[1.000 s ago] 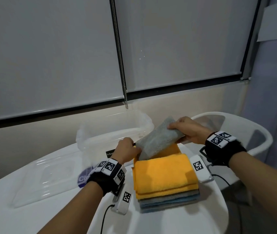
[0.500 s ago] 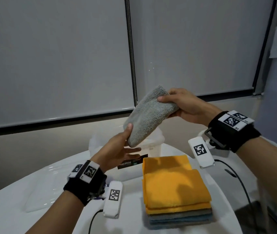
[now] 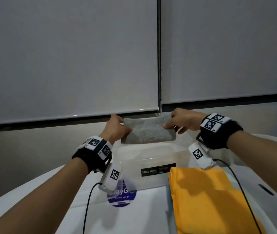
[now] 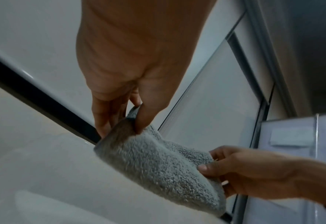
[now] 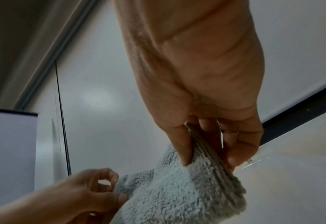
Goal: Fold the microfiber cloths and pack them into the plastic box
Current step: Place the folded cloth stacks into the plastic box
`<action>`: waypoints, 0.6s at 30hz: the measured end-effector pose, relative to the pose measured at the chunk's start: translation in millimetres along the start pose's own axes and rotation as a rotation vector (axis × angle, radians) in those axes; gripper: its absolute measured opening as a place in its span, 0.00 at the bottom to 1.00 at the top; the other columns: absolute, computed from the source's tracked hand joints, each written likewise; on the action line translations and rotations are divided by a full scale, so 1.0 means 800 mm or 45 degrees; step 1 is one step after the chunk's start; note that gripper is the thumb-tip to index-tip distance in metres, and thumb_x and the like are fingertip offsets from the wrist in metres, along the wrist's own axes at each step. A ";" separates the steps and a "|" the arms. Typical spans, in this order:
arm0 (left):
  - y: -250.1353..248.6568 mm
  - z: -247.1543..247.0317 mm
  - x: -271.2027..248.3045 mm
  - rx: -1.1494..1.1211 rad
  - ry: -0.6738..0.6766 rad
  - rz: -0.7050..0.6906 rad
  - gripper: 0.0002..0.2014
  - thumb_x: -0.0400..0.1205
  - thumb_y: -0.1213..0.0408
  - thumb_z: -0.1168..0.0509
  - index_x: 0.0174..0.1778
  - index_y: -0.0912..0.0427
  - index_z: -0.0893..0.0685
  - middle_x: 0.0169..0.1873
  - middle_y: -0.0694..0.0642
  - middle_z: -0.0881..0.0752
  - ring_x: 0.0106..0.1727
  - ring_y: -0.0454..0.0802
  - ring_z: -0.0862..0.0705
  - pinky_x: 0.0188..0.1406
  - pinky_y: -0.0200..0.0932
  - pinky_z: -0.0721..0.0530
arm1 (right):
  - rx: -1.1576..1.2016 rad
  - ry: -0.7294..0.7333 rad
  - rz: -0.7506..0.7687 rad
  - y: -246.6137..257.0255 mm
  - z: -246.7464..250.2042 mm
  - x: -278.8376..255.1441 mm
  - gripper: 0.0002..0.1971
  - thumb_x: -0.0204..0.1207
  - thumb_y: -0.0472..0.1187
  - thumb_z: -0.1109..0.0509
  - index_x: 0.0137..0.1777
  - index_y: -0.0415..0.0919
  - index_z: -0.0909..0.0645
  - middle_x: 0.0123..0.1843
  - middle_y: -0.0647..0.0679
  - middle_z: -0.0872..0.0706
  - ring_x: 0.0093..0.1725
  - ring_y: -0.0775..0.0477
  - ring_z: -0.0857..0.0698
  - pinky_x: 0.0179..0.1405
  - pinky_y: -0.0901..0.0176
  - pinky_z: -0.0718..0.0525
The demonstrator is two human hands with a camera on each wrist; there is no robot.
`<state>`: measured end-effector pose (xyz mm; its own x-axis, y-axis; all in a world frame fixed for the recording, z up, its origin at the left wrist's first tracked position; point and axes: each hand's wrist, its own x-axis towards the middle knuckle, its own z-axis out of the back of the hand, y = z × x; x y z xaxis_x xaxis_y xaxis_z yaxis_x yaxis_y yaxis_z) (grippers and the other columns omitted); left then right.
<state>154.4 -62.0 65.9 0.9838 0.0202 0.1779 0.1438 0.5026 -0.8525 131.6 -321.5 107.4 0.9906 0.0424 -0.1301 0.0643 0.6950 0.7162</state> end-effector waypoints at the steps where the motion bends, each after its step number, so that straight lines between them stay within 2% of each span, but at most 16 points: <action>1: 0.006 -0.001 0.010 0.131 0.000 -0.011 0.19 0.70 0.65 0.21 0.44 0.56 0.28 0.48 0.62 0.14 0.47 0.60 0.12 0.46 0.62 0.10 | -0.062 0.010 -0.019 0.002 -0.007 0.014 0.13 0.78 0.39 0.23 0.56 0.32 0.16 0.53 0.36 0.09 0.47 0.41 0.11 0.41 0.52 0.12; 4: 0.012 -0.007 0.028 0.367 0.054 -0.005 0.14 0.68 0.70 0.23 0.35 0.58 0.24 0.40 0.60 0.16 0.38 0.57 0.16 0.41 0.57 0.09 | -0.237 0.061 -0.068 0.008 -0.031 0.053 0.12 0.79 0.33 0.26 0.58 0.27 0.18 0.54 0.30 0.10 0.51 0.33 0.09 0.51 0.41 0.08; 6: 0.021 -0.011 0.042 0.474 0.102 0.011 0.10 0.69 0.73 0.25 0.36 0.61 0.21 0.41 0.64 0.13 0.39 0.59 0.13 0.41 0.52 0.09 | -0.346 0.124 -0.093 0.008 -0.048 0.077 0.11 0.79 0.29 0.31 0.60 0.25 0.19 0.54 0.27 0.11 0.50 0.31 0.08 0.54 0.35 0.10; 7: 0.027 -0.013 0.049 0.533 0.140 0.018 0.08 0.69 0.74 0.26 0.37 0.64 0.19 0.42 0.66 0.11 0.42 0.61 0.11 0.42 0.53 0.08 | -0.410 0.157 -0.105 0.006 -0.055 0.089 0.12 0.79 0.29 0.31 0.60 0.25 0.19 0.54 0.28 0.11 0.50 0.31 0.08 0.54 0.34 0.10; 10: 0.040 -0.021 0.065 0.673 0.270 0.033 0.07 0.68 0.77 0.25 0.40 0.67 0.15 0.43 0.68 0.09 0.43 0.62 0.08 0.45 0.57 0.07 | -0.632 0.247 -0.122 -0.001 -0.069 0.115 0.10 0.78 0.34 0.29 0.56 0.28 0.16 0.47 0.34 0.08 0.47 0.35 0.07 0.55 0.36 0.10; 12: 0.043 -0.024 0.072 0.734 0.330 0.036 0.08 0.68 0.77 0.24 0.41 0.68 0.14 0.41 0.66 0.09 0.41 0.61 0.08 0.45 0.58 0.07 | -0.772 0.279 -0.126 0.000 -0.076 0.125 0.07 0.78 0.38 0.26 0.47 0.33 0.15 0.38 0.41 0.08 0.46 0.38 0.06 0.54 0.38 0.09; 14: 0.048 -0.030 0.082 0.833 0.375 0.028 0.13 0.64 0.75 0.20 0.42 0.68 0.14 0.37 0.64 0.09 0.38 0.60 0.08 0.42 0.58 0.07 | -0.918 0.272 -0.132 -0.004 -0.081 0.133 0.10 0.76 0.43 0.24 0.39 0.36 0.14 0.29 0.46 0.11 0.44 0.41 0.07 0.54 0.43 0.09; 16: 0.055 -0.038 0.093 0.922 0.419 0.025 0.19 0.57 0.70 0.17 0.40 0.62 0.15 0.32 0.59 0.10 0.32 0.58 0.08 0.37 0.58 0.07 | -1.002 0.227 -0.109 -0.013 -0.085 0.140 0.15 0.74 0.48 0.22 0.35 0.35 0.14 0.27 0.47 0.11 0.43 0.41 0.07 0.51 0.45 0.08; 18: 0.066 -0.045 0.108 1.000 0.456 0.031 0.20 0.53 0.67 0.16 0.37 0.58 0.16 0.28 0.57 0.10 0.27 0.57 0.09 0.34 0.59 0.07 | -1.002 0.222 -0.092 -0.025 -0.085 0.152 0.16 0.70 0.48 0.21 0.34 0.34 0.14 0.31 0.45 0.09 0.43 0.41 0.07 0.48 0.44 0.07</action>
<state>250.9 -64.5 18.7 0.9790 -0.1688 -0.1143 0.1370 0.9601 -0.2439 242.9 -281.4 30.9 0.9500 0.0444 -0.3090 -0.0409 0.9990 0.0179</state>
